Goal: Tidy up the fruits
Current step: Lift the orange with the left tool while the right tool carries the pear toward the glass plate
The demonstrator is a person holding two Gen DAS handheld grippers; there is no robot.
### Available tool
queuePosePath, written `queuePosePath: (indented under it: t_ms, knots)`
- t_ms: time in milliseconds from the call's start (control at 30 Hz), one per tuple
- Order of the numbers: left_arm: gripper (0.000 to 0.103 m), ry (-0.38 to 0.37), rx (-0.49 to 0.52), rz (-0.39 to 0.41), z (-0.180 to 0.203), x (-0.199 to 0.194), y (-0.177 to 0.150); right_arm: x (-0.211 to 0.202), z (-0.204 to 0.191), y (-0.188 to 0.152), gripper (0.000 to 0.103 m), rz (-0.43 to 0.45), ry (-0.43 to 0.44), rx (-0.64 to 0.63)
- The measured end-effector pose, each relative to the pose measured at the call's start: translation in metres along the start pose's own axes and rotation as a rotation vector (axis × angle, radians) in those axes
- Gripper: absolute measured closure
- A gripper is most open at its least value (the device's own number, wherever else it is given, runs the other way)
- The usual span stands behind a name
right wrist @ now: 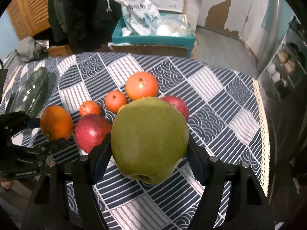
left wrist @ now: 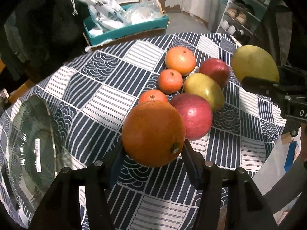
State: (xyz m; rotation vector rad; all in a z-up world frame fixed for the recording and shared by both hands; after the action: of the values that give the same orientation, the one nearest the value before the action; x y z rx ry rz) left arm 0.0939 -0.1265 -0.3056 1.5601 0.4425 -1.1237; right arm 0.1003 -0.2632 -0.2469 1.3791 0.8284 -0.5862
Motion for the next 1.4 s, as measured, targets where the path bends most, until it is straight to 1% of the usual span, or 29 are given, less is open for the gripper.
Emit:
queuePosePath:
  t_ms: [200,400,600,967,1400]
  knots:
    - [0.044,0.009,0.005,0.052,0.003,-0.023,0.012,-0.018,-0.007,0.016,0.03,0.056,0.015,-0.004]
    - [0.044,-0.001,-0.006,0.091,0.006,-0.045,0.022,-0.037,-0.016,0.033,0.03,0.113,0.028,-0.02]
    - [0.044,0.017,-0.005,0.144,0.004,-0.07,0.033,-0.052,-0.025,0.051,0.03,0.166,0.043,-0.034]
    - [0.044,0.03,-0.052,0.215,-0.01,-0.108,0.051,-0.072,-0.043,0.071,0.03,0.229,0.089,-0.045]
    - [0.044,0.045,-0.118,0.279,-0.037,-0.146,0.058,-0.088,-0.073,0.091,0.03,0.273,0.136,-0.073]
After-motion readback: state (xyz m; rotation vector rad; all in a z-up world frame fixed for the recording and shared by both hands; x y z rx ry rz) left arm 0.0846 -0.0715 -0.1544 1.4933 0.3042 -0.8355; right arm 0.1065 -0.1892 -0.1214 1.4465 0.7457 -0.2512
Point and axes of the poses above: each gripper's, at about its wrist camera, not at the fingertips, and x roughly the way its jaws point, z to its right, y to its top, the point moved 10 cm from there along x, roughly the way its jaws point, and after that the axes turned 8 degrees about z, right-handed, at the moved point
